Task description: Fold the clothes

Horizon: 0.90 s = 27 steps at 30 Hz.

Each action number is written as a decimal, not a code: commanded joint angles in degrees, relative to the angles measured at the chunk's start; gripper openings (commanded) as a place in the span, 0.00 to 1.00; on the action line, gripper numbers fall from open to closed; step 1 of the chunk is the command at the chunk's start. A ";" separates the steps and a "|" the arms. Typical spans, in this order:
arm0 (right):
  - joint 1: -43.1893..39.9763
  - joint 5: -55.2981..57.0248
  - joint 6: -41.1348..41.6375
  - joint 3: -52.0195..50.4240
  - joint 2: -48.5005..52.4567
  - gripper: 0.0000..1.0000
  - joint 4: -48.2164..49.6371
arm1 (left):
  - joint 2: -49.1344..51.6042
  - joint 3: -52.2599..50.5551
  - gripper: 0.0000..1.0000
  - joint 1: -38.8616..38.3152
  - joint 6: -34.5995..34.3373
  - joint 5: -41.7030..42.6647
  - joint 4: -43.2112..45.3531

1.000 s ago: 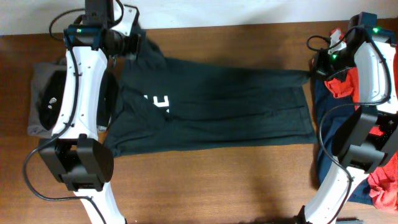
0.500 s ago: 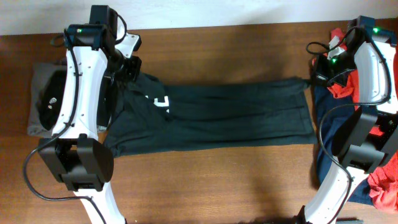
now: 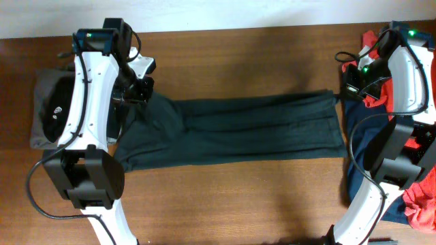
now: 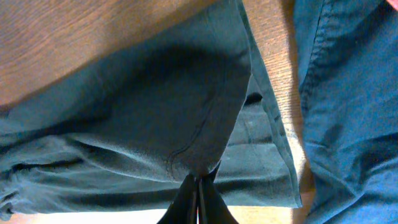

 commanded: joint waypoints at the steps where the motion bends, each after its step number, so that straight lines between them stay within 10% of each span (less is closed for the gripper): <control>1: 0.11 0.94 -0.57 0.90 -1.20 0.05 -0.35 | 0.35 -1.75 0.13 0.15 0.74 -0.46 -0.50; 7: 0.07 1.62 -0.55 0.87 -1.20 0.40 -0.46 | 0.35 -2.16 0.29 0.26 0.70 -0.72 0.76; 22: 3.21 -0.66 -2.14 0.87 -1.03 0.47 1.25 | 0.35 -13.09 0.44 0.02 -13.75 0.13 10.82; 27: 3.87 -0.63 -2.10 0.87 -1.03 0.47 2.12 | 0.35 -21.66 0.32 -0.28 -15.63 -0.20 22.58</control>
